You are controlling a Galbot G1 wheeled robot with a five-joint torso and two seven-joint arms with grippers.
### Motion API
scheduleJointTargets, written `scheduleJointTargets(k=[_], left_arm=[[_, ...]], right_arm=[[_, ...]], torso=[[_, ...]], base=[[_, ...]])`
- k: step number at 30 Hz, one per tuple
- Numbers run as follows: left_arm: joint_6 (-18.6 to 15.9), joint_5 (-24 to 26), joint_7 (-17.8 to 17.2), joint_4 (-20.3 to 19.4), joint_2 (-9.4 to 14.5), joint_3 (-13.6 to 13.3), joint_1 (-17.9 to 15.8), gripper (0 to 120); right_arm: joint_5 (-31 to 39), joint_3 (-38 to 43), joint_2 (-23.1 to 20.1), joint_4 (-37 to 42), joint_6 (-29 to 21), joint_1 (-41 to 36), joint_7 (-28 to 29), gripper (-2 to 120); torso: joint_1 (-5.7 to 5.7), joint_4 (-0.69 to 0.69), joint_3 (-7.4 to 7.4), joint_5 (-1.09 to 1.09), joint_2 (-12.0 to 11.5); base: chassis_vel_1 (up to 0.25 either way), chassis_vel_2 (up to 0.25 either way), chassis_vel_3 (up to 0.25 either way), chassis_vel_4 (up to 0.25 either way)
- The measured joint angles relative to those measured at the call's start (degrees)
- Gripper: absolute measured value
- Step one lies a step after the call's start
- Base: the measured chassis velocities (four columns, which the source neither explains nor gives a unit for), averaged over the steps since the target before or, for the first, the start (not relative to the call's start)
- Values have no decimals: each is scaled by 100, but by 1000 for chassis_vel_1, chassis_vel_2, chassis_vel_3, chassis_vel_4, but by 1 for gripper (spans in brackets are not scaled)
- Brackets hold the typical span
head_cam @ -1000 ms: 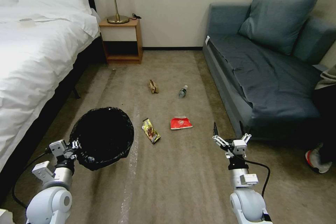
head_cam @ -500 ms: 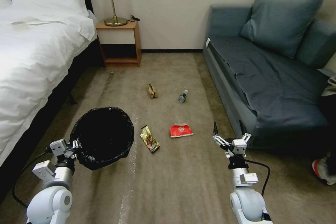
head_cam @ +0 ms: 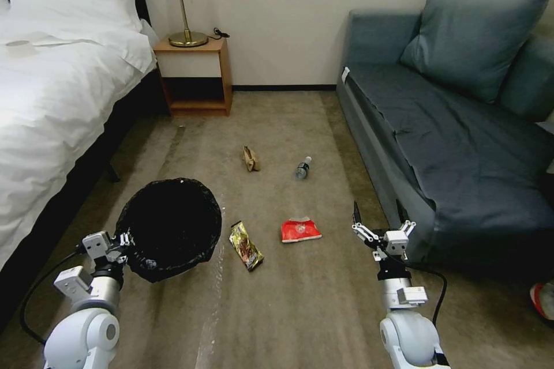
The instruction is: Pick up the trash bin, then pick up the garbage on the floor and place it into the trash bin.
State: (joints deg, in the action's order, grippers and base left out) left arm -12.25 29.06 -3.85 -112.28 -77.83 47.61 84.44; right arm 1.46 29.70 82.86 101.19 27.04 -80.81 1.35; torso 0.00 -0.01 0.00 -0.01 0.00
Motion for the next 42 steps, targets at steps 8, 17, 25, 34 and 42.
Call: scheduleJointTargets(k=[8,17,25,34,42], left_arm=[[2,6,4,-46,35,30,12,4],[8,-2,6,-20,23,37,4,4],[8,-40,-9,1,-14,40,-13,4],[8,-92,-22,37,-70,36,-12,4],[-17,-150,-34,332,-141,-9,-248,4]], right_arm=[[-52,-66,-5,1,-41,5,8,100],[-103,-113,-12,-72,-76,50,40,100],[-126,-159,-69,-169,-63,74,34,100],[-135,-328,-120,-398,-103,235,48,100],[-443,-614,-286,-939,89,642,77,100]], torso=[[0,1,0,1,0],[0,1,0,1,0],[0,1,0,0,0],[0,1,0,0,0],[0,1,0,1,0]], base=[[-120,127,127,-126],[-116,124,116,-117],[-96,97,91,-93],[-102,98,93,-100],[-75,79,73,-86]])
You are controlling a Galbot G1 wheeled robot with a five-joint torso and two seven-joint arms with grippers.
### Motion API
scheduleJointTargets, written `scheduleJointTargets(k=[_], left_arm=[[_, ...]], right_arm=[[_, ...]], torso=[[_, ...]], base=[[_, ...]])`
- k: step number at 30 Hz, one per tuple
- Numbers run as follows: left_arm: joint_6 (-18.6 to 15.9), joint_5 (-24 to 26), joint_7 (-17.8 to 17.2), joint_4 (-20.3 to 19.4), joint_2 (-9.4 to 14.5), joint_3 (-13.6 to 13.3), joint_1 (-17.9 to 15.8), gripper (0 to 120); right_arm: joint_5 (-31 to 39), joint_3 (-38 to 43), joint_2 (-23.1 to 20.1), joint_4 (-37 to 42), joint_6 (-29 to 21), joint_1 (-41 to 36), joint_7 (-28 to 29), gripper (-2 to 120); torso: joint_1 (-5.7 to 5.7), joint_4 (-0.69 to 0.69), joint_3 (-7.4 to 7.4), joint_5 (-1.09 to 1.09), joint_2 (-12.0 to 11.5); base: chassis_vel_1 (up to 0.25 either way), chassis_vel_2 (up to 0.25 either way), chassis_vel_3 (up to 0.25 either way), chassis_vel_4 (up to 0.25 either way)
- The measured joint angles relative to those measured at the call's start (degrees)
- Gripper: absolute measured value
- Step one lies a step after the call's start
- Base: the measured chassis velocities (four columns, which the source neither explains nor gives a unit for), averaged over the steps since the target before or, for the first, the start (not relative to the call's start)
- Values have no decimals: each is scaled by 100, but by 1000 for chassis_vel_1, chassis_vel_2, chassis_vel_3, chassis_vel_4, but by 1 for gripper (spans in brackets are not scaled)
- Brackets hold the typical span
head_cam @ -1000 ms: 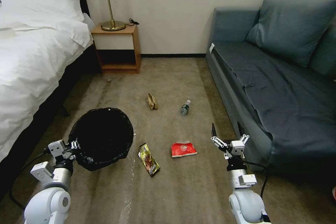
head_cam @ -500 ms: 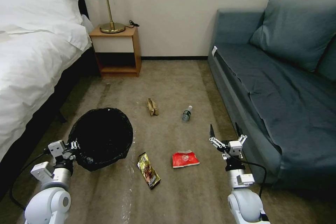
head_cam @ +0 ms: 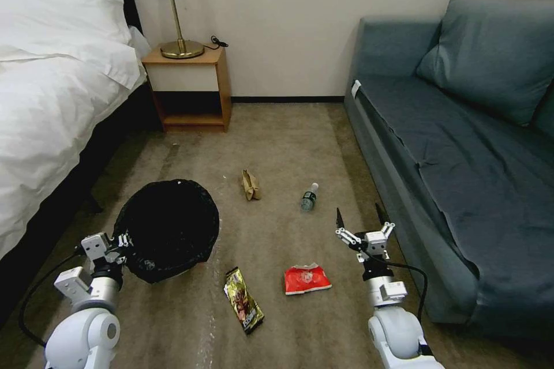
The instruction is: Pick up the trash bin, then pick up the garbage on the floor and place it into the trash bin.
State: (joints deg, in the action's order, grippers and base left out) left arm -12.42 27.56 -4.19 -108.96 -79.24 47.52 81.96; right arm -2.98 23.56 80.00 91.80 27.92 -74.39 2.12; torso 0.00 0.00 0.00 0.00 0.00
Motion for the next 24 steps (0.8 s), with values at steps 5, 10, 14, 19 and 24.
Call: scheduleJointTargets(k=[5,10,14,19,24], left_arm=[[-17,-21,-6,211,1,-13,-150,4],[-36,-64,-11,438,15,-82,-325,4],[-38,-117,-6,545,-9,-95,-363,4],[-38,-199,0,600,-82,-116,-376,4],[-38,-262,0,519,-174,-115,-357,4]], right_arm=[[-83,-343,-346,-460,87,374,-33,100],[-63,-690,-833,-897,83,652,-709,100],[-16,-1139,-1386,-1317,130,1068,-1469,100],[26,-1708,-1840,-1984,183,1606,-2153,100],[-160,-2307,-1947,-3149,440,2342,-3069,100]], torso=[[0,1,0,1,0],[0,-2,0,1,0],[0,1,0,0,0],[0,0,0,0,0],[0,-1,0,1,0]], base=[[-51,30,35,-36],[0,0,0,0],[0,0,0,0],[0,0,0,0],[0,0,0,0]])
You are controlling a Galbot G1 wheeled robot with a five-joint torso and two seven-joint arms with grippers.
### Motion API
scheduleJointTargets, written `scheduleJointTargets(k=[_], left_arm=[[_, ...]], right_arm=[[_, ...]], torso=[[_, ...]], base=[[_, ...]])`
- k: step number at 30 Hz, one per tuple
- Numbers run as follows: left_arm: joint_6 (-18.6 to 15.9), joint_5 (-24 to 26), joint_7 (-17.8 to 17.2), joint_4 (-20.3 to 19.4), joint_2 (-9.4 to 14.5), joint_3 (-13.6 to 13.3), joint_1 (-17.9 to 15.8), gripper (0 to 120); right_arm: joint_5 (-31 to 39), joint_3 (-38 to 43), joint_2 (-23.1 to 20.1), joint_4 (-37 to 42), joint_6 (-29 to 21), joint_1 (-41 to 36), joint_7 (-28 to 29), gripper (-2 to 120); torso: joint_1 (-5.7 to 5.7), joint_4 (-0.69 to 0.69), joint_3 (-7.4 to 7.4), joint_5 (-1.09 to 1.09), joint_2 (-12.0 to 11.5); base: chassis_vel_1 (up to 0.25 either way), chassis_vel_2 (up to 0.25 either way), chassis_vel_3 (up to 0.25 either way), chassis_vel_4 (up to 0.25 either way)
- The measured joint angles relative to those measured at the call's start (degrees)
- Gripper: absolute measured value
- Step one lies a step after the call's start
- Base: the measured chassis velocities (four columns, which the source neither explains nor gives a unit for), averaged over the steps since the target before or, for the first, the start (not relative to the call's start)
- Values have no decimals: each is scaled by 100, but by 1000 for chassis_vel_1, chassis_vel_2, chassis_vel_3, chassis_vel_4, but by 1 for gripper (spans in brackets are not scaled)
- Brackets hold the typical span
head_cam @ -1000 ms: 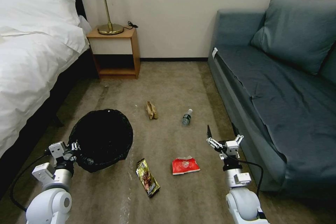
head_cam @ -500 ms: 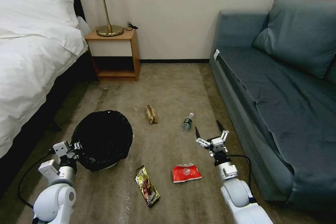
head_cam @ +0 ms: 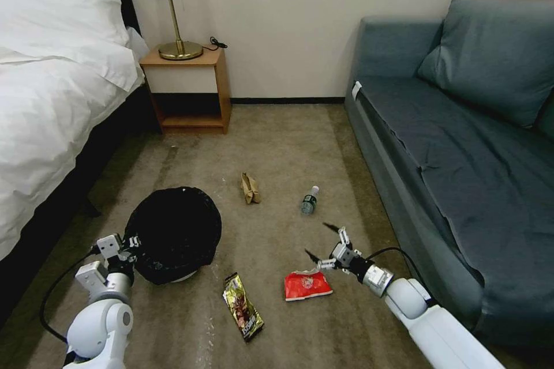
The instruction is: Pick up the trash bin, then pick up the garbage on the floor and place it into the trash bin.
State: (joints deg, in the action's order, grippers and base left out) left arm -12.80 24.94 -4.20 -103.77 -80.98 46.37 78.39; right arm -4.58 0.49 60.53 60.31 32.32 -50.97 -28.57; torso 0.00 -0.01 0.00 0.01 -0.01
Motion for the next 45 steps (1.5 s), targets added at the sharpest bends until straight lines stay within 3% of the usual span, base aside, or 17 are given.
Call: scheduleJointTargets(k=[6,12,21,25,27,33,41,45], left_arm=[[-20,-14,-13,-164,-76,3,107,4],[-22,-43,-24,-164,-110,7,142,4],[-47,-48,-100,-186,-109,-16,101,4],[-53,-50,-95,-213,-105,-46,95,4],[-54,-59,-85,-252,-103,-66,100,4],[-54,-52,-70,-274,-89,-68,104,4],[-63,-22,-101,-271,-17,-36,51,4],[-67,-4,-108,-269,-9,-30,35,4]], right_arm=[[-327,-203,488,-1210,333,865,-887,100],[-480,-297,629,-1645,417,1151,-1415,100],[-831,-191,774,-2204,555,1291,-1597,98],[-883,-136,911,-2457,579,1392,-1552,89],[-886,-111,950,-2586,580,1438,-1537,76],[-850,-98,944,-2607,576,1401,-1524,58],[-770,92,925,-2500,579,1256,-1482,23],[-756,145,895,-2484,594,1246,-1481,15]], torso=[[0,3,0,2,0],[0,1,0,-1,0],[0,-1,0,-2,0],[0,1,0,-1,0],[0,2,0,-1,1],[0,1,0,-2,1],[0,1,0,-1,1],[0,1,0,-1,1]], base=[[0,0,0,0],[0,0,0,0],[0,0,0,0],[0,0,0,0],[0,0,0,0],[0,0,0,0],[0,0,0,0],[0,0,0,0]])
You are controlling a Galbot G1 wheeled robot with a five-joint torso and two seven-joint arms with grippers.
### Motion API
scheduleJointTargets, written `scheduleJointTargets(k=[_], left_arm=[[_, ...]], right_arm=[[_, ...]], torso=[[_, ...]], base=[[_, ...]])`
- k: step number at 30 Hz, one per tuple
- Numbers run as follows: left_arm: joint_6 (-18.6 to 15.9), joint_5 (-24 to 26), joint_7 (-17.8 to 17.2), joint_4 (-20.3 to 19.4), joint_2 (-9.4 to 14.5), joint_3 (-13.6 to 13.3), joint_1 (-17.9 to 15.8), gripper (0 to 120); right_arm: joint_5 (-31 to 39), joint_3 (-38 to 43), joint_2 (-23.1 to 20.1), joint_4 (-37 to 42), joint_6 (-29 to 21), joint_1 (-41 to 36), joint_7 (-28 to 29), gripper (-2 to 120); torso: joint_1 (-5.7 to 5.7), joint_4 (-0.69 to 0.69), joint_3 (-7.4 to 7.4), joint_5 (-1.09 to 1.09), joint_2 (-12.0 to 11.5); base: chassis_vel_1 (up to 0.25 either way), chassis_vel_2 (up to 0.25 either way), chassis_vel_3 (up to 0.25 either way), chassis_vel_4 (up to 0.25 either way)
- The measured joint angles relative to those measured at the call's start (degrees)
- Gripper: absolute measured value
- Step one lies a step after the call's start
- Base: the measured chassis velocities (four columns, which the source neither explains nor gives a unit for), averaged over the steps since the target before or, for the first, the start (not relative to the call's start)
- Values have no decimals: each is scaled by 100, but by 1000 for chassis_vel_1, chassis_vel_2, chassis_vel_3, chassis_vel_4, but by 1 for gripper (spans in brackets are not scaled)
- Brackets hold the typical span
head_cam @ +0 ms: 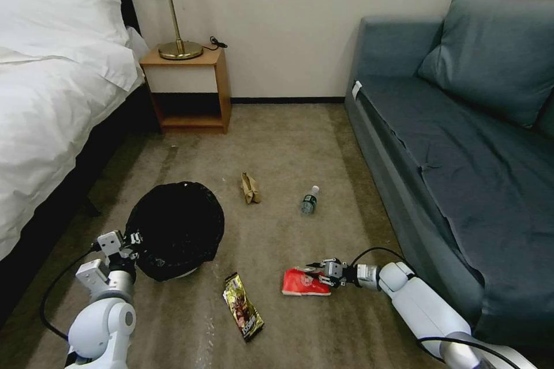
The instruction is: Pick up the trash bin, then pick up the garbage on the floor and place it into the trash bin.
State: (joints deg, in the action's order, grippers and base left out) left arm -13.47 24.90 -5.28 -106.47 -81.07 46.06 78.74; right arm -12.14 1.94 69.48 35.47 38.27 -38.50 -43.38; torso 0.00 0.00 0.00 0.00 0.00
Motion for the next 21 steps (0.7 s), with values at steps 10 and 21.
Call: scheduleJointTargets(k=[10,21], left_arm=[[-21,53,-23,-19,-2,-10,-26,4],[-24,51,-38,76,-11,-51,-71,4]], right_arm=[[159,100,19,96,2,-105,21,0],[943,309,1,653,71,-102,569,0]], torso=[[0,0,0,1,0],[0,0,0,0,0]], base=[[0,0,0,0],[0,0,0,0]])
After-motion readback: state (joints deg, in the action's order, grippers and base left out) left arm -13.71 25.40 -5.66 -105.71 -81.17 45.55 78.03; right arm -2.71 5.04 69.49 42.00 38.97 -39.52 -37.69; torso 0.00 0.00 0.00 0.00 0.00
